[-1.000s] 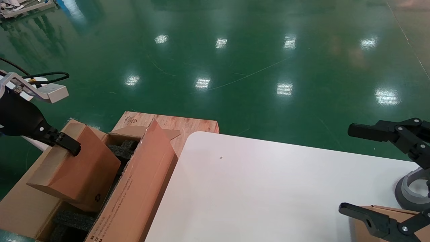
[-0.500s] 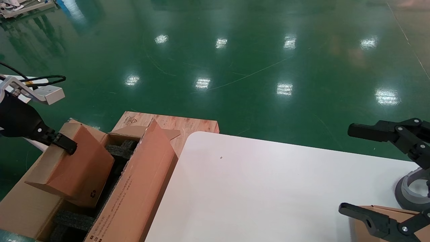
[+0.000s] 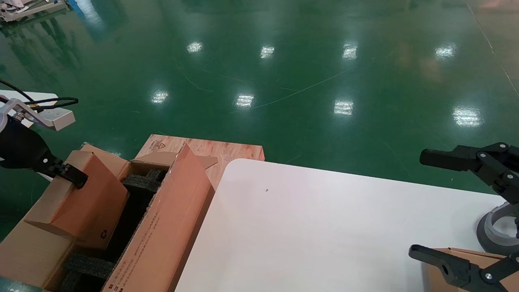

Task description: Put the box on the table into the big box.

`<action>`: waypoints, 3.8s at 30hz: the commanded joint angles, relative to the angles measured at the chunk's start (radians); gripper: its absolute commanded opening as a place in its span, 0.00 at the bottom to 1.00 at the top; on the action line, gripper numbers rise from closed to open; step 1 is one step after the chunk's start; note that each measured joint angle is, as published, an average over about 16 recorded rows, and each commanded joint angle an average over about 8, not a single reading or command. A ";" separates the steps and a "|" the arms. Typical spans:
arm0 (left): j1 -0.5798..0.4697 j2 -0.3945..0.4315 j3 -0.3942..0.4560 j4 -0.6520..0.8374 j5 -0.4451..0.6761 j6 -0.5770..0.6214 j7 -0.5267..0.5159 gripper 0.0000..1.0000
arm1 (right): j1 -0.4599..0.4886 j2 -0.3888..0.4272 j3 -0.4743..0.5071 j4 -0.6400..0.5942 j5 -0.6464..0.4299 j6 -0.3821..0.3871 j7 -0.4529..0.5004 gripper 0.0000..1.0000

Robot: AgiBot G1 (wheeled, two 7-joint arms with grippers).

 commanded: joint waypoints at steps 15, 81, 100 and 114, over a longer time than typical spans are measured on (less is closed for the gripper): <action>0.091 0.021 -0.013 0.018 0.001 -0.102 0.055 0.00 | 0.000 0.000 0.000 0.000 0.000 0.000 0.000 1.00; 0.305 0.129 -0.026 0.112 0.006 -0.206 0.070 1.00 | 0.000 0.000 0.000 0.000 0.000 0.000 0.000 1.00; 0.214 0.062 -0.130 0.080 -0.073 -0.218 0.217 1.00 | 0.000 0.000 0.000 0.000 0.000 0.000 0.000 1.00; 0.168 -0.164 -0.345 -0.073 -0.319 -0.192 0.568 1.00 | 0.000 0.000 0.000 0.000 0.000 0.000 0.000 1.00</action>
